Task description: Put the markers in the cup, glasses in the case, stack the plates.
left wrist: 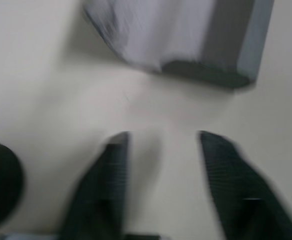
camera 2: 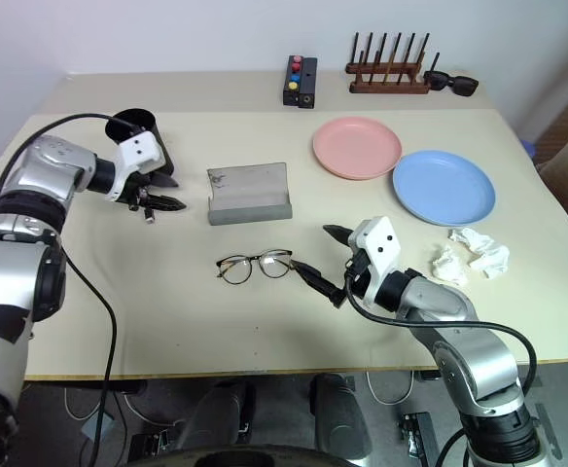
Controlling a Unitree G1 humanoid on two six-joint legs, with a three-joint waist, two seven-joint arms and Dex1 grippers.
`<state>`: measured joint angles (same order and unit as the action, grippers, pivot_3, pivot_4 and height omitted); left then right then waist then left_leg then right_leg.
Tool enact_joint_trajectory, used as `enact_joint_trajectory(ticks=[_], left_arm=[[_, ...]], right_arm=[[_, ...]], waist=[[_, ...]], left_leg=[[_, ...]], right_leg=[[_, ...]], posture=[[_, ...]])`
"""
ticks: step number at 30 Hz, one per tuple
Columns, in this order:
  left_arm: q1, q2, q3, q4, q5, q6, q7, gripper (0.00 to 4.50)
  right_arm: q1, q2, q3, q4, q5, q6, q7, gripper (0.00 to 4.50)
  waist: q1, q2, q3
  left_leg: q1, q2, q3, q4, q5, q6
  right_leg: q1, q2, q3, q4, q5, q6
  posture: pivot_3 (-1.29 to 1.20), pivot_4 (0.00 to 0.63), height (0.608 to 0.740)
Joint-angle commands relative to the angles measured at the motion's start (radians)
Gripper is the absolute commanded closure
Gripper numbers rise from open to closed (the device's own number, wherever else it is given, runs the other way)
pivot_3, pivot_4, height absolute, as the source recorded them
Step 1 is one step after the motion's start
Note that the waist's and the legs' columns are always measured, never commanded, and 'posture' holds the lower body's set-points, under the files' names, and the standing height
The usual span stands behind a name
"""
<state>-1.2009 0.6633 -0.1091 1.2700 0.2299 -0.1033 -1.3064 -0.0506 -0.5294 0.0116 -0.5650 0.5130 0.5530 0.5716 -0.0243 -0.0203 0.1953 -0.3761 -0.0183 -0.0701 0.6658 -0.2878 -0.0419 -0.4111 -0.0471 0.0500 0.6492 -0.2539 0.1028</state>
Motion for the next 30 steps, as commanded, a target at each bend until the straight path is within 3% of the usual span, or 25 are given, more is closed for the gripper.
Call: enact_joint_trajectory(ticks=[1, 8, 12, 14, 19, 26, 30], left_arm=[[0.058, 0.046, 0.067, -0.092, -0.084, 0.021, -0.006, 1.58], [0.438, 0.089, 0.224, -0.637, -0.247, 0.357, 0.138, 1.58], [0.537, 0.081, 0.293, -0.833, -0.273, 0.551, 0.321, 1.58], [0.556, 0.068, 0.315, -0.883, -0.283, 0.608, 0.402, 1.58], [0.565, -0.051, 0.386, -1.026, -0.309, 0.779, 0.665, 0.05], [0.584, -0.172, 0.362, -1.129, -0.276, 0.915, 0.919, 0.05], [0.534, -0.262, 0.385, -1.052, -0.257, 0.952, 1.108, 0.05]], right_arm=[[0.011, 0.005, -0.018, -0.033, 0.000, -0.022, -0.002, 0.00], [-0.012, -0.001, -0.008, -0.009, 0.007, -0.019, 0.024, 0.00], [-0.023, -0.005, -0.005, 0.000, 0.009, -0.016, 0.041, 0.00], [-0.024, -0.006, -0.007, 0.003, 0.009, -0.015, 0.047, 0.00], [-0.030, -0.009, 0.001, 0.013, 0.005, -0.015, 0.067, 0.00], [-0.029, -0.006, 0.004, 0.012, 0.003, -0.012, 0.074, 0.00], [-0.025, -0.006, 0.003, 0.007, 0.005, -0.007, 0.072, 0.00]], waist=[[0.000, 0.000, 0.000], [0.001, 0.000, 0.000], [0.015, 0.000, 0.000], [0.015, 0.000, 0.000], [0.012, 0.000, 0.000], [0.007, 0.000, 0.000], [0.013, -0.001, 0.000]], left_leg=[[0.000, 0.000, 0.000, 0.000, 0.000, 0.000], [0.000, 0.004, -0.004, 0.000, 0.000, 0.000], [0.000, 0.004, -0.006, 0.001, 0.000, 0.000], [0.000, 0.004, -0.008, 0.001, 0.000, 0.000], [0.001, 0.003, -0.008, 0.001, 0.000, 0.000], [0.001, 0.000, -0.008, 0.001, 0.000, 0.000], [0.001, -0.001, -0.008, 0.001, 0.001, -0.001]], right_leg=[[0.000, 0.000, 0.000, 0.000, 0.000, 0.000], [0.000, -0.001, 0.000, 0.000, 0.000, 0.000], [0.001, -0.001, -0.001, 0.001, 0.000, 0.000], [0.002, -0.001, -0.002, 0.000, 0.000, 0.000], [0.003, -0.002, -0.002, 0.000, 0.000, 0.000], [0.002, -0.001, -0.002, 0.000, 0.000, 0.000], [0.002, -0.002, -0.002, 0.000, 0.000, 0.000]], posture=[[0.00, 0.150, 0.735], [0.00, 0.150, 0.735], [0.00, 0.150, 0.735], [0.00, 0.150, 0.735], [0.00, 0.150, 0.735], [0.00, 0.150, 0.735], [0.00, 0.150, 0.735]])
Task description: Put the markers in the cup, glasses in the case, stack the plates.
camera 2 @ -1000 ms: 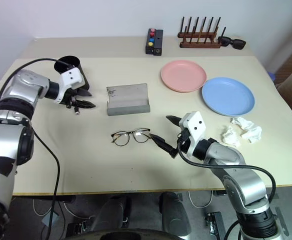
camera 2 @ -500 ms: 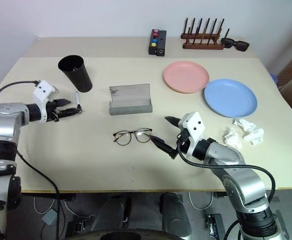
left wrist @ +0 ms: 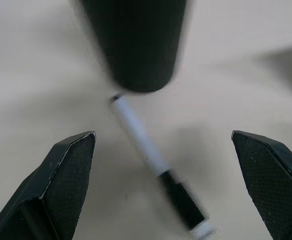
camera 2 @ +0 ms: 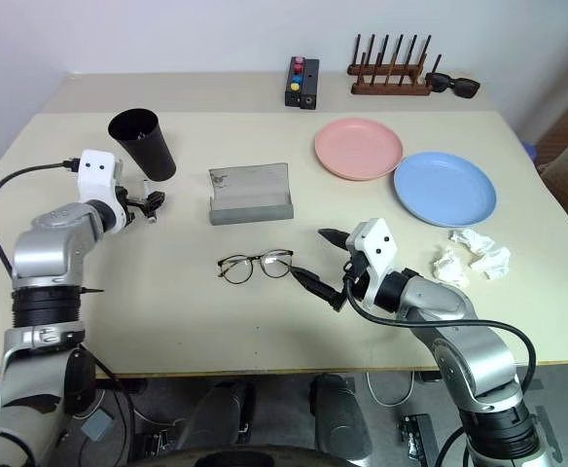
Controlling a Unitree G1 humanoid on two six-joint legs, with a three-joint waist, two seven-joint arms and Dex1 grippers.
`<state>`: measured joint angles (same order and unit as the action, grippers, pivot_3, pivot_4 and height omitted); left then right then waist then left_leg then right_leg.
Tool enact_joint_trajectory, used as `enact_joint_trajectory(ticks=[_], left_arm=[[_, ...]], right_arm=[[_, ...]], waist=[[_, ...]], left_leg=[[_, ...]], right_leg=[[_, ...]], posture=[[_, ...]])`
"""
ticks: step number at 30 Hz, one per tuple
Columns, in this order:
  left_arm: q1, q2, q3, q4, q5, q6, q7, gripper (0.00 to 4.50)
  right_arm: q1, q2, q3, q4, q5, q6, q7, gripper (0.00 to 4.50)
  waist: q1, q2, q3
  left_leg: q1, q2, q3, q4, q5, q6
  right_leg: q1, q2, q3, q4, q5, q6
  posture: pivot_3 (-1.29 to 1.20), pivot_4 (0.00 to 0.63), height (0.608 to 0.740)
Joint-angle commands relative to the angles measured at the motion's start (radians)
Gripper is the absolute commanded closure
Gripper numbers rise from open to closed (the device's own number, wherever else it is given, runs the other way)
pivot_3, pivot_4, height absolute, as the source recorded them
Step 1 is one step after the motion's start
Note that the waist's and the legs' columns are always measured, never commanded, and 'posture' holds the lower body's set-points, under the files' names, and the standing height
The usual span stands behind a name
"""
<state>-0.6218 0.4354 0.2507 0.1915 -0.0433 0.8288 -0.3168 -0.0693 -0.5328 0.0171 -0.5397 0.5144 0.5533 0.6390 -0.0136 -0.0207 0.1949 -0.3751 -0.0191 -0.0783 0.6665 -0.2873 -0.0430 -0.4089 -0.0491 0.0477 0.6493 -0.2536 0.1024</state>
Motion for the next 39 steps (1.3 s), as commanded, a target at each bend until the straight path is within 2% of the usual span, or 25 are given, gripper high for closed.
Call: enact_joint_trajectory(ticks=[1, 12, 15, 22, 26, 33, 36, 39], left_arm=[[-0.059, -0.047, 0.036, 0.046, 0.009, 0.025, 0.143, 0.05], [-0.209, -0.118, 0.025, 0.285, -0.013, -0.012, 0.262, 0.05], [-0.223, -0.124, 0.057, 0.310, -0.028, -0.008, 0.316, 0.91], [-0.232, -0.112, 0.104, 0.341, -0.042, 0.000, 0.408, 4.46], [-0.223, -0.103, 0.113, 0.299, -0.043, -0.061, 0.432, 4.46], [-0.142, -0.076, 0.092, 0.096, -0.021, -0.155, 0.440, 4.46], [-0.110, -0.060, 0.116, -0.005, -0.002, -0.299, 0.479, 4.46], [-0.127, -0.074, 0.140, -0.099, -0.076, -0.539, 0.404, 4.46]], right_arm=[[-0.006, -0.003, -0.003, -0.019, 0.003, -0.007, 0.004, 0.00], [0.016, 0.001, 0.003, -0.036, -0.005, -0.010, -0.013, 0.00], [0.022, 0.002, 0.003, -0.041, -0.007, -0.011, -0.019, 0.00], [0.022, -0.002, 0.000, -0.040, -0.006, -0.013, -0.018, 0.00], [0.017, -0.004, 0.002, -0.036, -0.006, -0.013, -0.014, 0.00], [0.019, -0.005, 0.002, -0.031, -0.007, -0.017, -0.008, 0.00], [0.022, -0.001, 0.005, -0.030, -0.010, -0.020, -0.006, 0.00], [0.022, 0.003, 0.010, -0.027, -0.012, -0.022, -0.004, 0.00]], waist=[[0.004, 0.000, 0.000], [0.002, 0.000, 0.000], [0.001, 0.000, 0.000], [-0.003, 0.000, 0.000], [-0.002, 0.000, 0.000], [0.001, 0.000, 0.000], [0.001, 0.000, 0.000], [0.005, -0.001, 0.000]], left_leg=[[0.000, 0.000, 0.000, 0.000, 0.000, 0.000], [0.000, -0.002, 0.000, 0.000, 0.000, -0.001], [0.000, -0.002, 0.000, 0.000, 0.000, -0.001], [0.001, -0.002, 0.000, -0.001, 0.000, -0.001], [0.000, -0.002, 0.000, -0.001, 0.001, -0.001], [-0.001, -0.002, 0.000, -0.001, 0.001, -0.002], [-0.001, -0.002, 0.000, -0.001, 0.001, -0.002], [-0.001, -0.001, -0.001, -0.001, 0.001, -0.003]], right_leg=[[0.000, 0.000, 0.000, 0.000, 0.000, 0.000], [0.001, -0.001, -0.001, -0.001, 0.000, 0.000], [0.000, -0.001, -0.001, 0.000, 0.000, 0.000], [0.000, -0.001, -0.001, 0.000, 0.000, 0.000], [0.000, -0.001, -0.001, 0.000, 0.000, 0.000], [0.000, -0.002, -0.001, -0.001, 0.000, 0.000], [0.000, -0.002, -0.001, -0.001, 0.000, 0.000], [0.000, -0.002, -0.001, -0.001, 0.000, 0.000]], posture=[[0.00, 0.150, 0.735], [0.00, 0.150, 0.735], [0.00, 0.150, 0.735], [0.00, 0.150, 0.735], [0.00, 0.150, 0.735], [0.00, 0.150, 0.735], [0.00, 0.150, 0.735], [0.00, 0.150, 0.735]])
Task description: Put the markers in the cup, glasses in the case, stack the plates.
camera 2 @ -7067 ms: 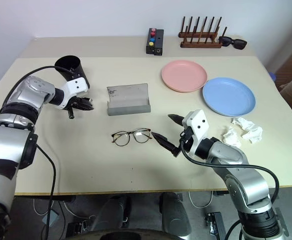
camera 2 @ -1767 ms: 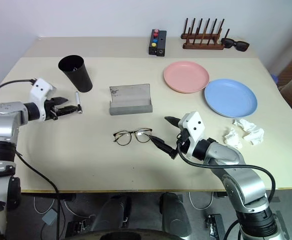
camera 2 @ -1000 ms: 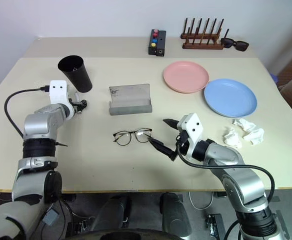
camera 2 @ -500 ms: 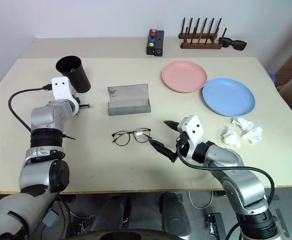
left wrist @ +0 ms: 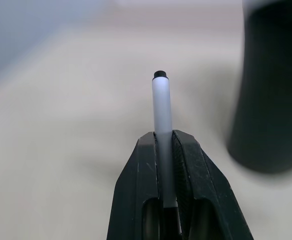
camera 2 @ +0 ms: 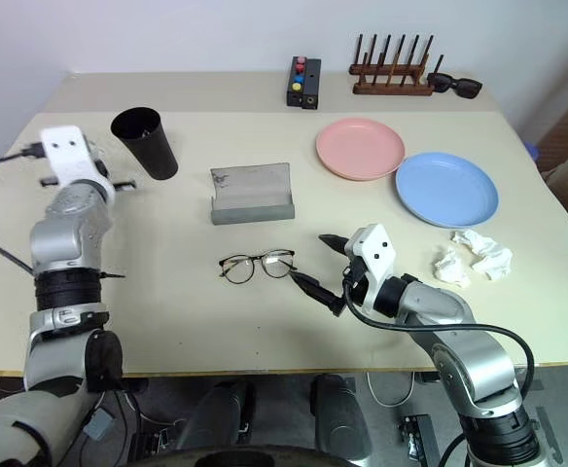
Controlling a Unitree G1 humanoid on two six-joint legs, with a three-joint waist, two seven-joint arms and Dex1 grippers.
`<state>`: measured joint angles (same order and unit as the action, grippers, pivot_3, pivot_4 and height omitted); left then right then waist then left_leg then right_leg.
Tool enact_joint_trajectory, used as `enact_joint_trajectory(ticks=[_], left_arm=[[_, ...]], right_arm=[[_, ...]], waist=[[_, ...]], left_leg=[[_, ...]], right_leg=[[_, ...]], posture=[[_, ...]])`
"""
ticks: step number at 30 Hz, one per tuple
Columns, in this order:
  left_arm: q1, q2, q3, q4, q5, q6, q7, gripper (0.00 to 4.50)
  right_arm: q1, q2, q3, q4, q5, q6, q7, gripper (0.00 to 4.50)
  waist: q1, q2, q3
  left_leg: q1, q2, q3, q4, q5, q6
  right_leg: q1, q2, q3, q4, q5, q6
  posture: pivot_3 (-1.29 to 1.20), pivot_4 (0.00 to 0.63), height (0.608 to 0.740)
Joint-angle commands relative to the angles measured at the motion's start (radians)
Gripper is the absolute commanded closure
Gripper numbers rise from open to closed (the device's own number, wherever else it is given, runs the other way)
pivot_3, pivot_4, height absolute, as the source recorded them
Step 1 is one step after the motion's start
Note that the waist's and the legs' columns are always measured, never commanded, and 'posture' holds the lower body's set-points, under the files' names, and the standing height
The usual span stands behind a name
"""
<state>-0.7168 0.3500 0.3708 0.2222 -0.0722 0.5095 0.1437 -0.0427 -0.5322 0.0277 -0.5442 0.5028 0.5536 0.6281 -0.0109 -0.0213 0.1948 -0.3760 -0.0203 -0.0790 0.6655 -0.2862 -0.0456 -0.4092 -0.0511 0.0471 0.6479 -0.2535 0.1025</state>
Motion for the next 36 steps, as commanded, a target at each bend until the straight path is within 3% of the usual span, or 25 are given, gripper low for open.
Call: enact_joint_trajectory(ticks=[1, 5, 18, 26, 36], left_arm=[[-0.036, 0.013, 0.012, -0.141, -0.057, -0.259, -0.083, 4.46], [-0.091, 0.028, -0.062, -0.074, -0.042, -0.383, -0.174, 4.46], [-0.380, 0.081, -0.084, 0.762, -0.006, -0.880, -0.225, 4.46], [-0.426, 0.098, -0.078, 0.924, -0.009, -0.954, -0.225, 4.46], [-0.450, 0.081, -0.079, 0.981, -0.013, -0.967, -0.241, 4.46]], right_arm=[[-0.005, 0.003, 0.001, -0.021, -0.001, -0.022, 0.007, 0.00], [-0.017, 0.007, 0.008, -0.012, -0.005, -0.023, 0.011, 0.00], [-0.033, 0.014, 0.013, -0.004, -0.013, -0.029, 0.004, 0.00], [-0.017, 0.009, 0.004, -0.018, -0.011, -0.027, -0.004, 0.00], [-0.021, 0.008, 0.006, -0.019, -0.010, -0.026, -0.008, 0.00]], waist=[[0.004, 0.000, 0.000], [0.007, 0.000, 0.000], [-0.003, 0.000, 0.000], [-0.002, -0.001, 0.000], [-0.003, -0.001, 0.000]], left_leg=[[0.000, 0.000, 0.000, 0.000, 0.000, -0.001], [0.001, -0.002, 0.001, 0.000, 0.001, -0.001], [-0.001, -0.001, 0.003, -0.001, 0.001, -0.001], [-0.001, -0.002, 0.003, -0.001, 0.001, -0.001], [0.000, -0.002, 0.003, -0.001, 0.001, -0.001]], right_leg=[[0.000, 0.000, 0.000, -0.001, 0.000, 0.000], [0.002, -0.002, -0.001, -0.002, 0.000, 0.000], [0.000, 0.001, -0.001, -0.002, 0.000, 0.000], [0.000, 0.001, -0.001, -0.001, 0.000, 0.000], [0.000, 0.001, -0.001, -0.001, 0.000, 0.000]], posture=[[0.00, 0.150, 0.735], [0.00, 0.150, 0.735], [0.00, 0.150, 0.735], [0.00, 0.150, 0.735], [0.00, 0.150, 0.735]])
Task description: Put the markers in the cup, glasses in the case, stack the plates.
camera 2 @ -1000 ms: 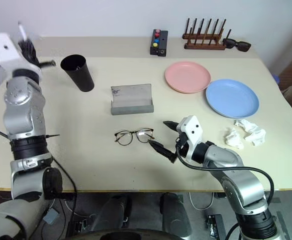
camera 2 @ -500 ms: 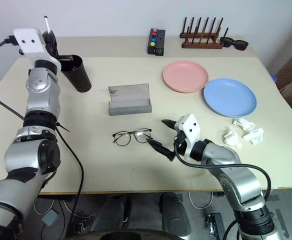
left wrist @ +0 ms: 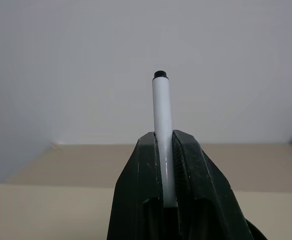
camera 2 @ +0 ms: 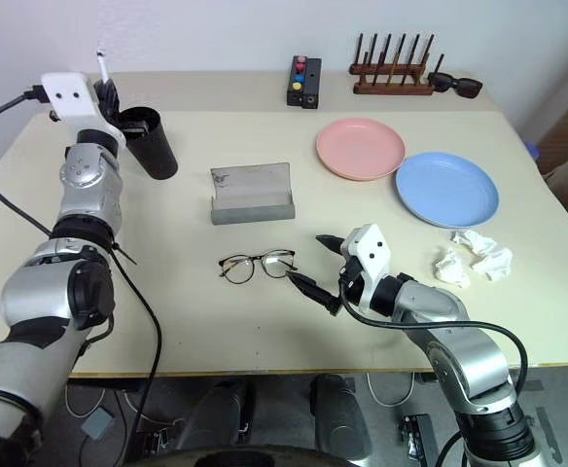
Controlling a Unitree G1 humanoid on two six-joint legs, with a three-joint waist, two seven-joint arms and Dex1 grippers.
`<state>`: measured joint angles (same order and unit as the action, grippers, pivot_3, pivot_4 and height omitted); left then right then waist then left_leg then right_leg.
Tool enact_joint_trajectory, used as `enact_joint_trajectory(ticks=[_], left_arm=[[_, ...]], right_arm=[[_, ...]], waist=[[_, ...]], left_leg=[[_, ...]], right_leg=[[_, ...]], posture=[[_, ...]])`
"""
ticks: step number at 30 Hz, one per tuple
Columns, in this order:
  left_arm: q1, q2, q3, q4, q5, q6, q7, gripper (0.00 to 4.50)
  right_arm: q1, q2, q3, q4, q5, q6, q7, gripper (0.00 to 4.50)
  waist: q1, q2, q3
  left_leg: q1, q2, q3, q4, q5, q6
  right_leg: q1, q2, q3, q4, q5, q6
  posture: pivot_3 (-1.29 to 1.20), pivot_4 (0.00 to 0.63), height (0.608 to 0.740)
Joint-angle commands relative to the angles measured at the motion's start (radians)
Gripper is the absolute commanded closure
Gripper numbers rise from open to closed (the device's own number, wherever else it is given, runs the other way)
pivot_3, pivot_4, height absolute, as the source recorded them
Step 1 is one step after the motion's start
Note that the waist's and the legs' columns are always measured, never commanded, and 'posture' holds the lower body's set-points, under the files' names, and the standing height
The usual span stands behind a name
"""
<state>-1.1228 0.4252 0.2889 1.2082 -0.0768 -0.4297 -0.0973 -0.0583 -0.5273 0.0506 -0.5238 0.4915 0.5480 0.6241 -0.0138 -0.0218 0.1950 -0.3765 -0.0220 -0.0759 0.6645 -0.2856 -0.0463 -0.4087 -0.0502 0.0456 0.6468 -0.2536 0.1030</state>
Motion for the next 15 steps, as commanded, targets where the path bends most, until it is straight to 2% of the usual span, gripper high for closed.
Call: enact_joint_trajectory(ticks=[1, 5, 8, 11, 15], left_arm=[[-0.044, 0.003, 0.004, -0.002, -0.010, -0.027, -0.002, 4.46], [-0.044, -0.004, 0.008, 0.003, -0.015, -0.027, -0.008, 4.46], [-0.044, -0.007, 0.006, 0.005, -0.011, -0.027, 0.000, 3.31], [-0.045, -0.007, 0.004, 0.007, -0.007, -0.027, 0.004, 1.80], [-0.045, -0.007, 0.005, 0.006, -0.008, -0.029, 0.004, 1.80]], right_arm=[[-0.006, 0.004, -0.017, -0.039, 0.001, -0.020, -0.005, 0.00], [-0.002, 0.003, -0.019, -0.043, 0.001, -0.021, -0.006, 0.00], [-0.001, 0.002, -0.019, -0.044, 0.001, -0.021, -0.008, 0.00], [-0.003, 0.002, -0.018, -0.044, 0.001, -0.020, -0.010, 0.00], [-0.006, 0.003, -0.014, -0.042, 0.001, -0.019, -0.012, 0.00]], waist=[[0.000, 0.000, 0.000], [0.000, 0.000, 0.000], [0.000, 0.000, 0.000], [0.000, 0.000, 0.000], [0.000, 0.000, 0.000]], left_leg=[[0.000, 0.000, 0.000, 0.000, 0.000, 0.000], [0.000, 0.000, 0.000, 0.000, 0.000, 0.000], [0.000, 0.000, 0.000, 0.000, 0.000, 0.000], [0.000, 0.000, 0.000, 0.000, 0.000, 0.000], [0.000, 0.000, 0.000, 0.000, 0.000, 0.000]], right_leg=[[0.000, 0.000, 0.000, 0.000, 0.000, 0.000], [0.000, 0.000, 0.000, 0.000, 0.000, 0.000], [0.000, 0.000, 0.000, 0.000, 0.000, 0.000], [0.000, 0.000, 0.000, 0.000, 0.000, 0.000], [0.000, 0.000, 0.000, 0.000, 0.000, 0.000]], posture=[[0.00, 0.150, 0.735], [0.00, 0.150, 0.735], [0.00, 0.150, 0.735], [0.00, 0.150, 0.735], [0.00, 0.150, 0.735]])
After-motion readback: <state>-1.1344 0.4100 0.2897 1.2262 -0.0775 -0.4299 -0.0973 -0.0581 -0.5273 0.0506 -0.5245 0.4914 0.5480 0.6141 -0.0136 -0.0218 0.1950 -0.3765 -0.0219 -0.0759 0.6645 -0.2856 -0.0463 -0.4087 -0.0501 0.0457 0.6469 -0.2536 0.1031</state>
